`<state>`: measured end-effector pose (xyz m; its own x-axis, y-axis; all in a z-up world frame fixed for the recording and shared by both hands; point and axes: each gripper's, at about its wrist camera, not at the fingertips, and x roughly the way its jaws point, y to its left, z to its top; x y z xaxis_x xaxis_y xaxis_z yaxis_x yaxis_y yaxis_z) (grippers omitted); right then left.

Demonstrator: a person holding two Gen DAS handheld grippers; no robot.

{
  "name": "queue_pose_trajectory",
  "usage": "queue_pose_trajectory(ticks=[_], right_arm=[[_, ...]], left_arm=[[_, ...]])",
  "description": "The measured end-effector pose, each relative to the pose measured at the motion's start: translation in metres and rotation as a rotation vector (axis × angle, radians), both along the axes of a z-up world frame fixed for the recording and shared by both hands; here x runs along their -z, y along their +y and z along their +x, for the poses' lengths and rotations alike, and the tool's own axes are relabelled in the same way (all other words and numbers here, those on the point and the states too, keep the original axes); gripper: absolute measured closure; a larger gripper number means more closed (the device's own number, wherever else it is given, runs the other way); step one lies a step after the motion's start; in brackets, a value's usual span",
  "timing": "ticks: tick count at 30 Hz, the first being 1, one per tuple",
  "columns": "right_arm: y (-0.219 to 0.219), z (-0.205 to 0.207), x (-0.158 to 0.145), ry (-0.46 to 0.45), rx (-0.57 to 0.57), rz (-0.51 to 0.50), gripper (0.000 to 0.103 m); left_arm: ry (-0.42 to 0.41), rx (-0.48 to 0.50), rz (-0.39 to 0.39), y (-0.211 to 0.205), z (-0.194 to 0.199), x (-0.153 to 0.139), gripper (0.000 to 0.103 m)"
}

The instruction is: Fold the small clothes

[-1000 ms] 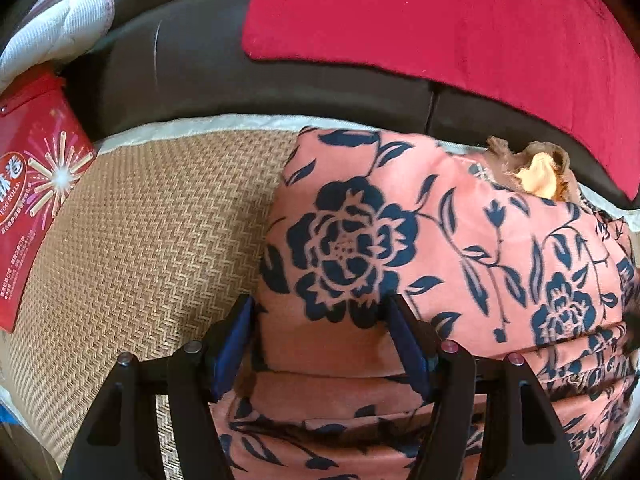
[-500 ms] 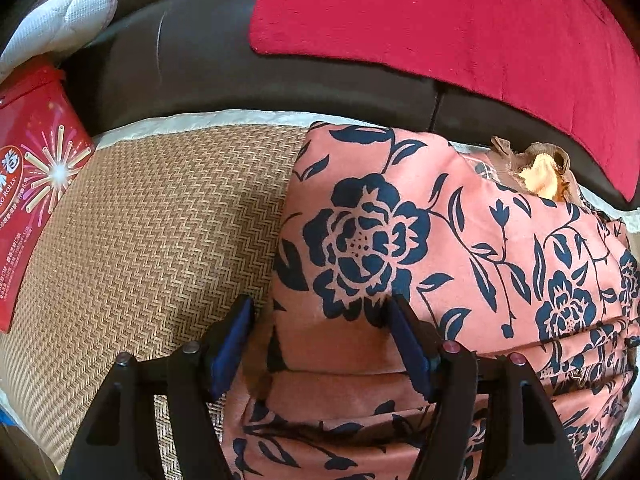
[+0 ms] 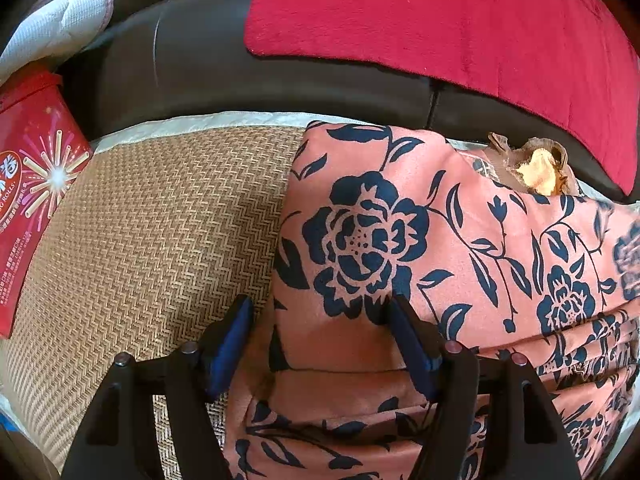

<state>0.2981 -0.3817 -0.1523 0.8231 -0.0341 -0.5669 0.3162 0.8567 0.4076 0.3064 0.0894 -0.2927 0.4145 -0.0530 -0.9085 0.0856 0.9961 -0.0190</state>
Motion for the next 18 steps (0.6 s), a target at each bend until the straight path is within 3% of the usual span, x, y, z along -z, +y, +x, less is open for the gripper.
queue_pose_trajectory(ticks=[1, 2, 3, 6, 8, 10, 12, 14, 17, 18], right_arm=[[-0.011, 0.009, 0.022, 0.118, 0.034, 0.035, 0.095], [-0.018, 0.010, 0.031, 0.147, 0.052, 0.073, 0.095], [-0.020, 0.009, 0.034, 0.141, 0.044, 0.094, 0.095], [0.000, 0.009, 0.007, 0.042, -0.080, -0.002, 0.092], [0.024, 0.016, 0.005, 0.033, -0.176, -0.029, 0.092], [0.039, 0.032, 0.021, 0.123, -0.251, -0.028, 0.092], [0.052, 0.053, 0.056, 0.308, -0.311, -0.008, 0.092], [0.061, 0.056, 0.080, 0.426, -0.333, -0.003, 0.091], [0.065, 0.050, 0.060, 0.376, -0.339, -0.029, 0.092], [0.068, 0.045, 0.048, 0.311, -0.360, -0.008, 0.092]], left_arm=[[0.003, 0.000, -0.001, 0.000, 0.000, 0.000, 0.032], [0.006, -0.004, -0.007, 0.000, 0.000, 0.000, 0.032], [0.007, -0.013, -0.015, 0.001, -0.001, -0.003, 0.032], [-0.031, -0.033, -0.054, 0.005, -0.004, -0.017, 0.032], [-0.052, -0.019, -0.066, 0.001, -0.007, -0.023, 0.032], [-0.048, 0.008, -0.046, -0.007, -0.009, -0.020, 0.032], [-0.023, 0.034, 0.034, -0.017, -0.008, -0.007, 0.029], [-0.030, 0.051, 0.096, -0.025, -0.009, 0.001, 0.024], [-0.031, 0.045, 0.074, -0.028, -0.011, -0.008, 0.024], [-0.047, 0.039, 0.063, -0.030, -0.015, -0.014, 0.024]])
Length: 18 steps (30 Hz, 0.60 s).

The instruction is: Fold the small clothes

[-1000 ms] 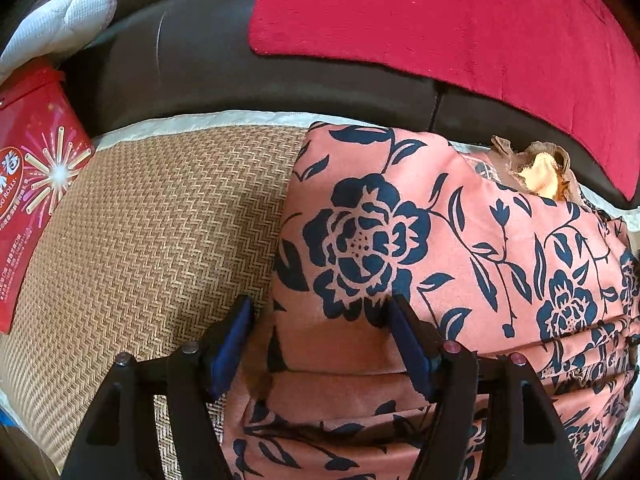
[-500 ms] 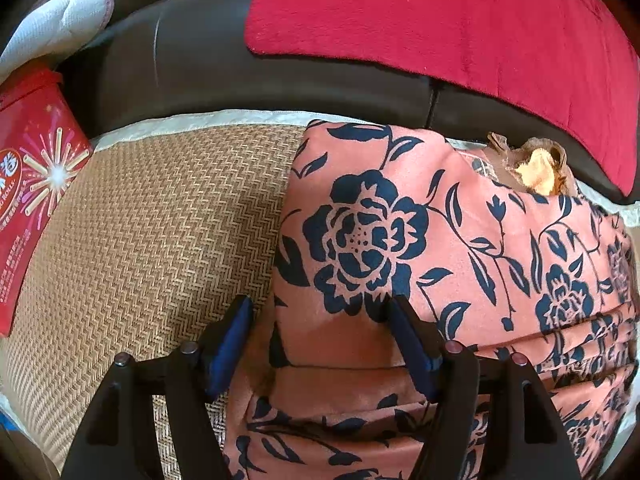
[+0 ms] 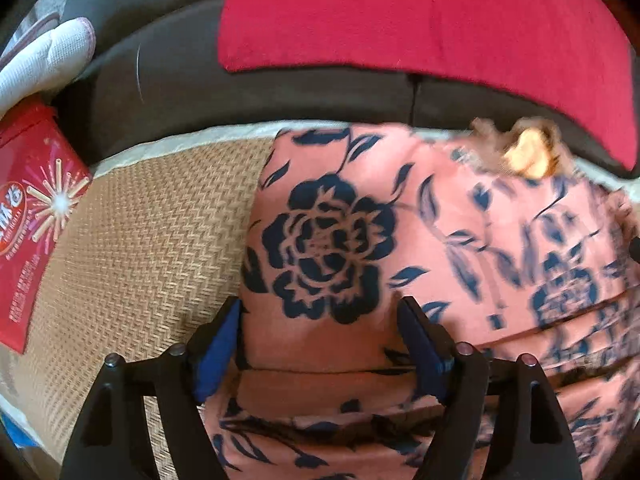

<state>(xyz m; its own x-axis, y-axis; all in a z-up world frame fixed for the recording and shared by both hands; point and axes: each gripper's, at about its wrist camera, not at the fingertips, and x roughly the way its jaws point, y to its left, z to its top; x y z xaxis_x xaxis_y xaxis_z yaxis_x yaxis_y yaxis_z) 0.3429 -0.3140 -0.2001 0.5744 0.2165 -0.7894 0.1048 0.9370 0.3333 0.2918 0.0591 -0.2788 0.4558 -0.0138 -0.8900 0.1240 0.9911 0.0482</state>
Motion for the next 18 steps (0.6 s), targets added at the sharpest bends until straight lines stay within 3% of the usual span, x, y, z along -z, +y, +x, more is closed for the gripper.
queue_pose_trajectory(ticks=[2, 4, 6, 9, 12, 17, 18], right_arm=[[0.009, -0.009, -0.014, -0.054, -0.030, 0.022, 0.092], [0.020, -0.013, -0.007, -0.007, -0.068, 0.017, 0.090], [0.026, -0.014, 0.023, 0.106, -0.098, 0.002, 0.088], [0.020, -0.027, 0.011, 0.088, -0.065, 0.001, 0.088], [0.011, -0.055, -0.011, 0.003, -0.024, 0.080, 0.085], [0.007, -0.122, -0.059, -0.155, 0.017, 0.062, 0.085], [0.007, -0.135, -0.066, -0.171, 0.022, 0.075, 0.079]], left_arm=[[-0.044, 0.005, 0.023, -0.006, -0.009, -0.011, 0.024], [-0.100, 0.030, 0.038, -0.017, -0.023, -0.025, 0.024], [-0.167, 0.048, 0.056, -0.027, -0.043, -0.045, 0.024], [-0.250, 0.053, 0.057, -0.033, -0.077, -0.080, 0.022], [-0.322, 0.047, 0.061, -0.037, -0.111, -0.104, 0.015], [-0.379, 0.038, 0.032, -0.034, -0.165, -0.141, 0.013], [-0.387, 0.039, 0.029, -0.034, -0.174, -0.147, 0.013]])
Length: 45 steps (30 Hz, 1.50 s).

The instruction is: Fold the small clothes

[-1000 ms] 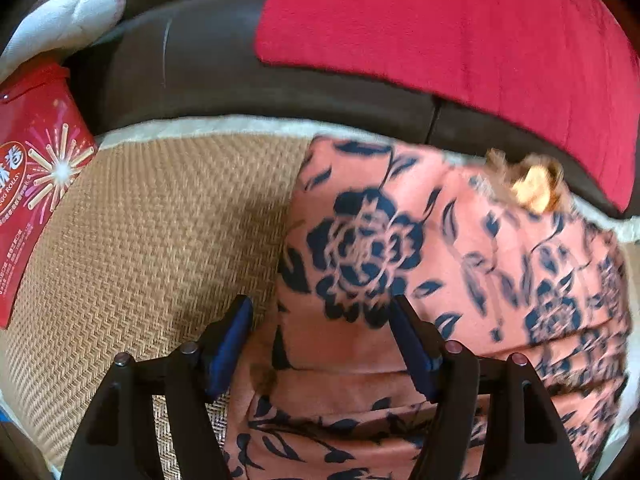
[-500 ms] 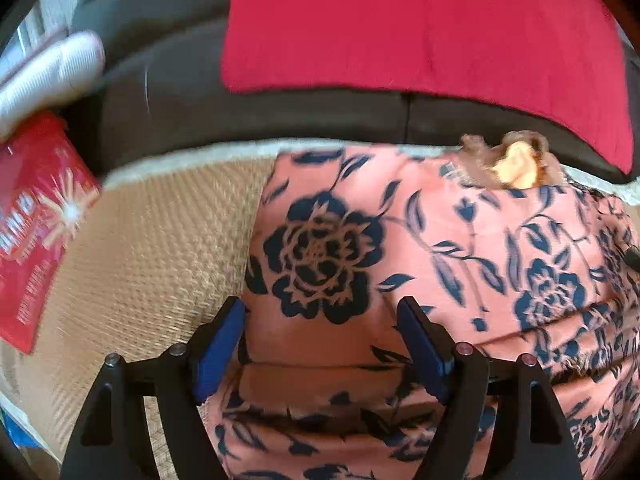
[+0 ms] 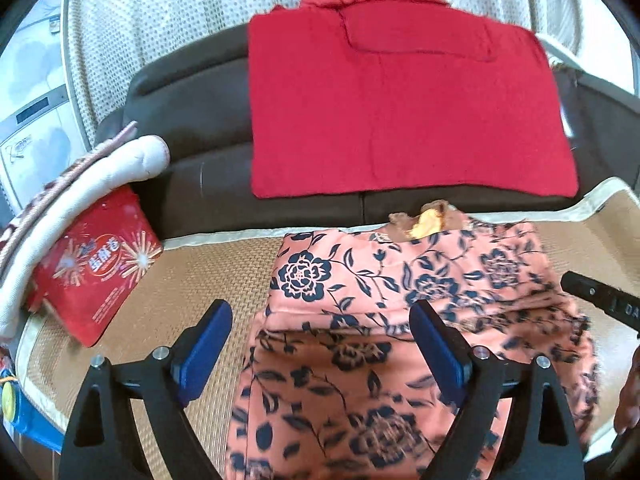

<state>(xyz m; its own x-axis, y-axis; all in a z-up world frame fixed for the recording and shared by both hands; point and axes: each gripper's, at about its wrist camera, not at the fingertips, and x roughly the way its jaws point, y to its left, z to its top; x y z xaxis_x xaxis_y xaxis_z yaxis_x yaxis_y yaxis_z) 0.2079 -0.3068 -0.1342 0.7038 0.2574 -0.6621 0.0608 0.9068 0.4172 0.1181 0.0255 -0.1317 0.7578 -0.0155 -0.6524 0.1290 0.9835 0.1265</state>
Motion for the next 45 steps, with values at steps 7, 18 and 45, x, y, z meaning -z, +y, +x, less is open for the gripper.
queue_pose_trajectory(ticks=[7, 18, 45], right_arm=[[0.004, -0.067, -0.032, -0.109, 0.065, -0.041, 0.026], [0.023, -0.106, -0.050, -0.094, 0.032, -0.067, 0.026], [-0.042, -0.132, 0.080, 0.120, 0.005, 0.307, 0.026]], left_arm=[[-0.081, 0.018, 0.026, -0.006, -0.046, -0.032, 0.013], [-0.093, 0.050, 0.016, 0.013, -0.084, -0.051, 0.012], [0.301, -0.022, -0.243, 0.129, -0.072, 0.104, 0.032]])
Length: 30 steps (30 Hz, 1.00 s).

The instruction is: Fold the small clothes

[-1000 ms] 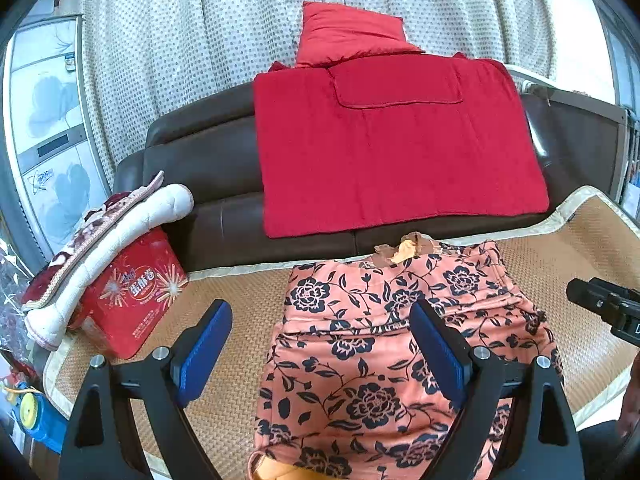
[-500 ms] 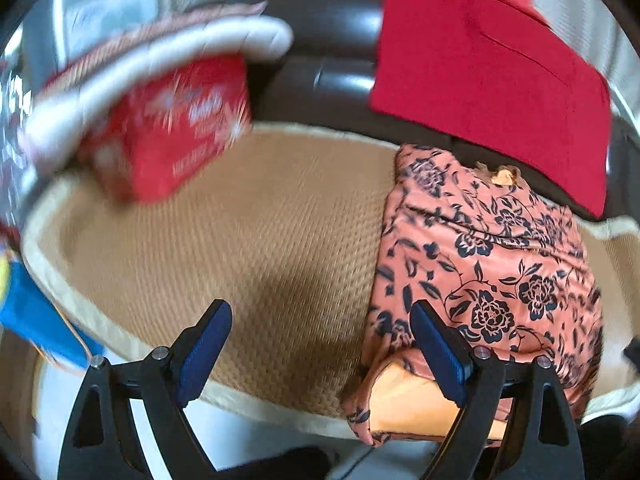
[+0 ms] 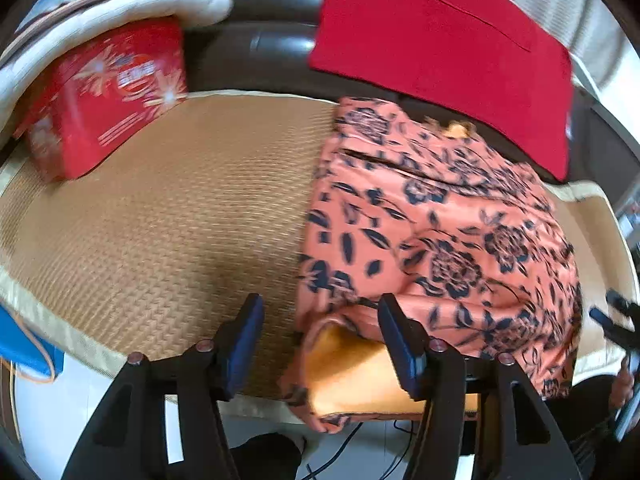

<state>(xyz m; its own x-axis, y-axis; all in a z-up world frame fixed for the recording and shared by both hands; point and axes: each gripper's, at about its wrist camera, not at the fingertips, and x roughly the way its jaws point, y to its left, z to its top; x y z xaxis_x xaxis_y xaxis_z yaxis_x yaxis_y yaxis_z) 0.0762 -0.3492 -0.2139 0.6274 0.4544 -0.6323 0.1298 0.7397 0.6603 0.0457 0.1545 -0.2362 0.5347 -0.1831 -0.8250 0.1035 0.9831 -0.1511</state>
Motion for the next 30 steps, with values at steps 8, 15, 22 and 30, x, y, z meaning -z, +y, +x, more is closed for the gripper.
queue_pose_trajectory(ticks=[8, 15, 22, 30], right_arm=[[-0.014, -0.007, 0.001, -0.015, 0.029, 0.040, 0.026], [-0.018, -0.012, -0.002, -0.027, 0.045, 0.037, 0.026], [-0.022, -0.014, -0.001, -0.018, 0.066, 0.046, 0.026], [-0.025, -0.017, 0.002, -0.002, 0.090, 0.058, 0.026]], left_arm=[[0.037, 0.083, 0.088, -0.019, 0.005, 0.025, 0.025], [0.060, 0.128, 0.040, -0.019, -0.003, 0.026, 0.096], [0.125, 0.170, 0.083, -0.016, -0.034, 0.024, 0.100], [0.200, 0.191, 0.173, 0.008, -0.102, 0.027, 0.100]])
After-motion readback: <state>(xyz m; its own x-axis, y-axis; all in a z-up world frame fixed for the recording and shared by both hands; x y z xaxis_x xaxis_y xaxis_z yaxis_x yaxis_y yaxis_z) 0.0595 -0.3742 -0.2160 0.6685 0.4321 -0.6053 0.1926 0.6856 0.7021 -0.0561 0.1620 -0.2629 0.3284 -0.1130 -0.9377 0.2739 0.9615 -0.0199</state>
